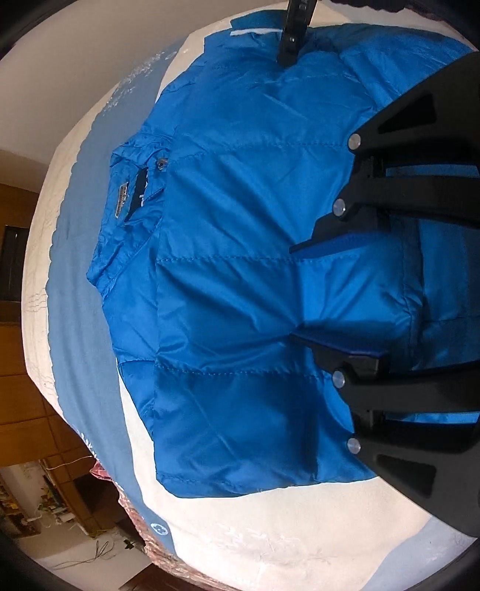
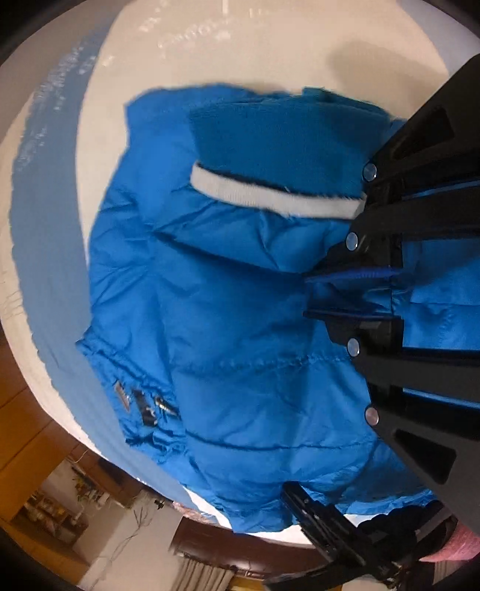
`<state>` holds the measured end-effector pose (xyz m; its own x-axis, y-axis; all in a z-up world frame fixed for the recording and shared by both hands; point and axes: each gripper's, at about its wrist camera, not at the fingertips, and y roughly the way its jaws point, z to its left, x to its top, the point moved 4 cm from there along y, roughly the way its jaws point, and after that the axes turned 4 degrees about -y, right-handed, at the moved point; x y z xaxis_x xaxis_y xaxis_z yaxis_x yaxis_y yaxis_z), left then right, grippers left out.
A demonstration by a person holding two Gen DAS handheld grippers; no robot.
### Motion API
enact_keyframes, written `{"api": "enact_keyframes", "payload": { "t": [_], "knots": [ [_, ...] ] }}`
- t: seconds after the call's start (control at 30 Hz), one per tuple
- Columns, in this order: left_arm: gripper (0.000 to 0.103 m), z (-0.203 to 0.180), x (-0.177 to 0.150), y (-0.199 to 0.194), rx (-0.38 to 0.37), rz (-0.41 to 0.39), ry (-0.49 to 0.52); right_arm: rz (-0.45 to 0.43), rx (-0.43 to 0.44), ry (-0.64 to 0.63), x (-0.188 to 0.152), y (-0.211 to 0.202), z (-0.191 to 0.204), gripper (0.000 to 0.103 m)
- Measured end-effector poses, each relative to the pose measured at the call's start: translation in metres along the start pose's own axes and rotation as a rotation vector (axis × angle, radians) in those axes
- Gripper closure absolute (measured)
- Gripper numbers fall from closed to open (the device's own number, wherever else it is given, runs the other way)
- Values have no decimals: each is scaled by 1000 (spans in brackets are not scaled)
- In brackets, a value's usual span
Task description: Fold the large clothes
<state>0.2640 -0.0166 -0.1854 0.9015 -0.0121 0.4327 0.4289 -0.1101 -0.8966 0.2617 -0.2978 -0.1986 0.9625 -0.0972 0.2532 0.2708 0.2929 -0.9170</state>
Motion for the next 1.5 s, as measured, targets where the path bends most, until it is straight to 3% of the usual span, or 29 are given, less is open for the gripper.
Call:
{"api": "enact_keyframes", "payload": {
  "t": [0.3, 0.43, 0.57, 0.77, 0.83, 0.87, 1.0, 1.2, 1.37, 1.5],
  "knots": [
    [61, -13, -19, -37, -1, -36, 24, -42, 50, -58, -20, -36, 20, 84],
    [61, -11, -30, -13, 20, 13, 22, 3, -12, -64, -28, -17, 21, 84],
    [60, -10, -31, -1, 21, 12, 36, 7, -20, -74, -28, 4, 19, 84],
    [62, -2, -30, -26, -2, 24, -4, -9, 26, -54, -33, -14, 14, 83],
    [54, 7, -38, -53, -10, -4, -2, -57, 52, -76, -45, -38, 14, 77],
    [45, 12, -43, -63, -7, -13, -2, -70, 54, -88, -51, -47, 13, 74],
    [27, 47, -85, -102, -2, -15, -32, -110, 85, -111, -94, -87, 4, 63],
    [24, 105, -172, -129, 34, 70, -163, -110, 114, -55, -176, -119, -26, 54],
    [23, 116, -229, -133, -31, 133, -256, -72, 130, -7, -227, -122, -42, 51],
    [23, 113, -251, -129, -44, 151, -270, -43, 174, 39, -260, -121, -51, 49]
  ]
}}
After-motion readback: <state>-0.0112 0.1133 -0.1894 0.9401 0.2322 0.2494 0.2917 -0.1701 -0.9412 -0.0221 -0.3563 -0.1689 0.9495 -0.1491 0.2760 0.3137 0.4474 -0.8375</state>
